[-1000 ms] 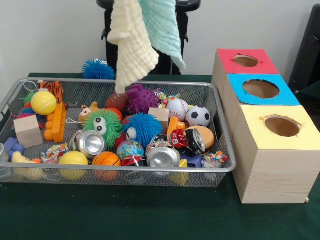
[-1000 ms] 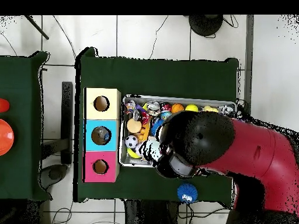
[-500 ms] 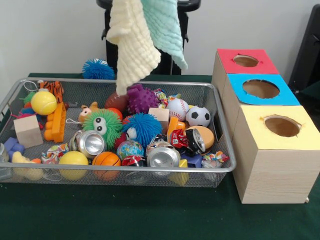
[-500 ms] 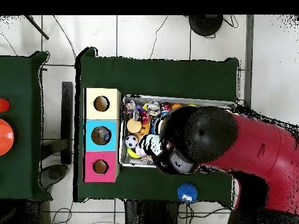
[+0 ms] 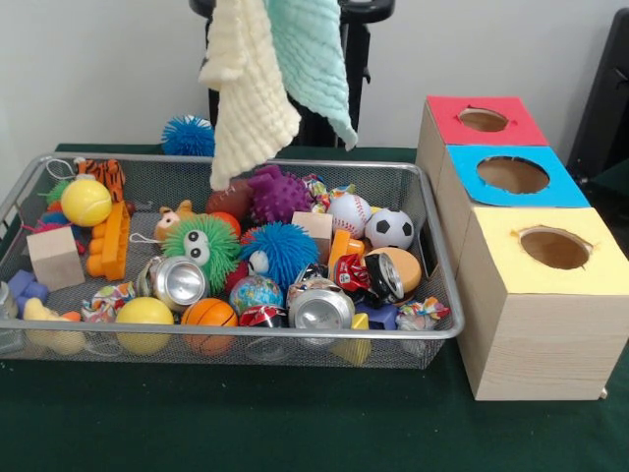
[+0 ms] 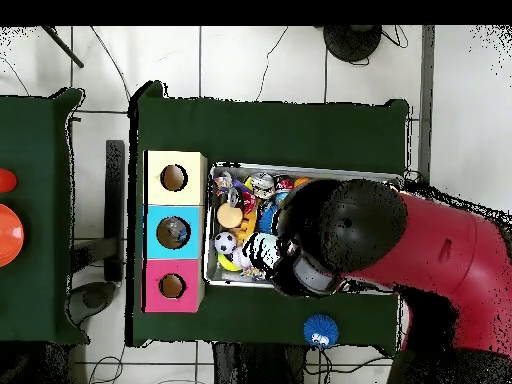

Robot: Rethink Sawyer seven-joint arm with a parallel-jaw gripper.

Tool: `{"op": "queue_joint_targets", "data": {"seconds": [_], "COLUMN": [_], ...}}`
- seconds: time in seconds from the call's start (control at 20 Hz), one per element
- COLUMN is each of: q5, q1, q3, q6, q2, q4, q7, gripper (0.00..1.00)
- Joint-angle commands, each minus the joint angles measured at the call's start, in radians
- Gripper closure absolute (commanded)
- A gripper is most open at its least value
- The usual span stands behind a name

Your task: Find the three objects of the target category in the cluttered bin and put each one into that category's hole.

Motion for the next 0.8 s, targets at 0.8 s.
{"op": "queue_joint_targets", "data": {"seconds": [0.8], "q5": [-0.102], "q1": [-0.040], "q3": [0.013], "q6": [-0.239], "q2": [0.198], "q4": [-0.017], "q7": [0.023], "gripper": [1.00]}}
